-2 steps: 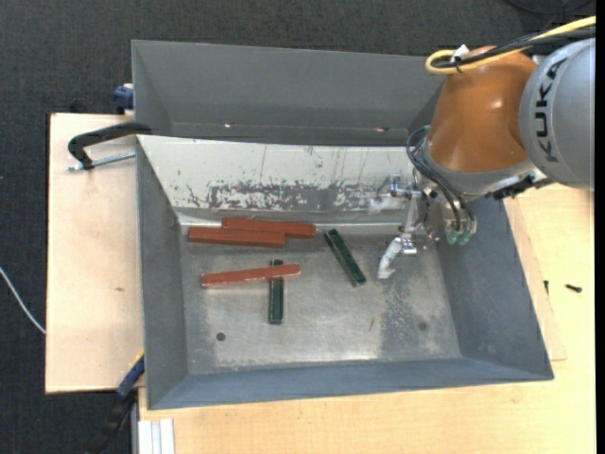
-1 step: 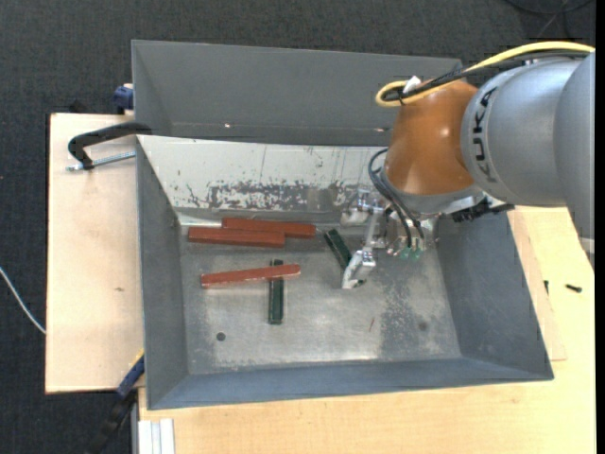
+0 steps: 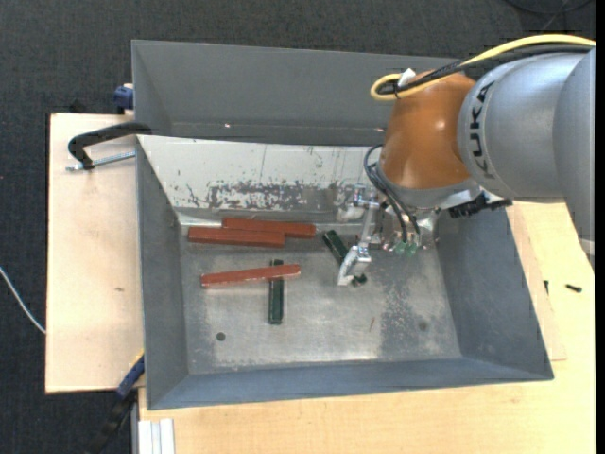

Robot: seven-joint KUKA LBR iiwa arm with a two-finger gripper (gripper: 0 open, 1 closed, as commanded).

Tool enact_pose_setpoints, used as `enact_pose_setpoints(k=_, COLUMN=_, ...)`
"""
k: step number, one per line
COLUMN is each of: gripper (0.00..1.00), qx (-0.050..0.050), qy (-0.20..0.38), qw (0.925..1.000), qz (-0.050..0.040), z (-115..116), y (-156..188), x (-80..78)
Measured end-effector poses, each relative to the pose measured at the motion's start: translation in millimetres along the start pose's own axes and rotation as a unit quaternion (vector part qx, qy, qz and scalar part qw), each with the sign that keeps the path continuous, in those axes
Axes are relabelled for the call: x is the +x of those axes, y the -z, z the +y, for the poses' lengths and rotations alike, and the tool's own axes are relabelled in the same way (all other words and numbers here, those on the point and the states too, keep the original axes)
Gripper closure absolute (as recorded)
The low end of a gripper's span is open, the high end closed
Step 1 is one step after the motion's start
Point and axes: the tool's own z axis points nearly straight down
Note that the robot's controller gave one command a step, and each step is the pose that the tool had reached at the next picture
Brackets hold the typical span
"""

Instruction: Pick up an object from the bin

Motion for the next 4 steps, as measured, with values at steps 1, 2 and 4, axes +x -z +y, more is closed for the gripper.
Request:
enact_pose_setpoints(k=1, gripper=0.0, qx=0.0, qy=-0.078, qw=0.997, qz=-0.0001, z=-15, y=-2, x=3.1)
enact_pose_setpoints(k=2, gripper=0.0, qx=-0.001, qy=-0.136, qw=0.9907, qz=-0.0012, z=-20, y=-34, x=5.6)
enact_pose_setpoints(k=4, gripper=1.0, qx=-0.002, qy=-0.134, qw=0.991, qz=0.003, z=-17, y=-30, x=6.2)
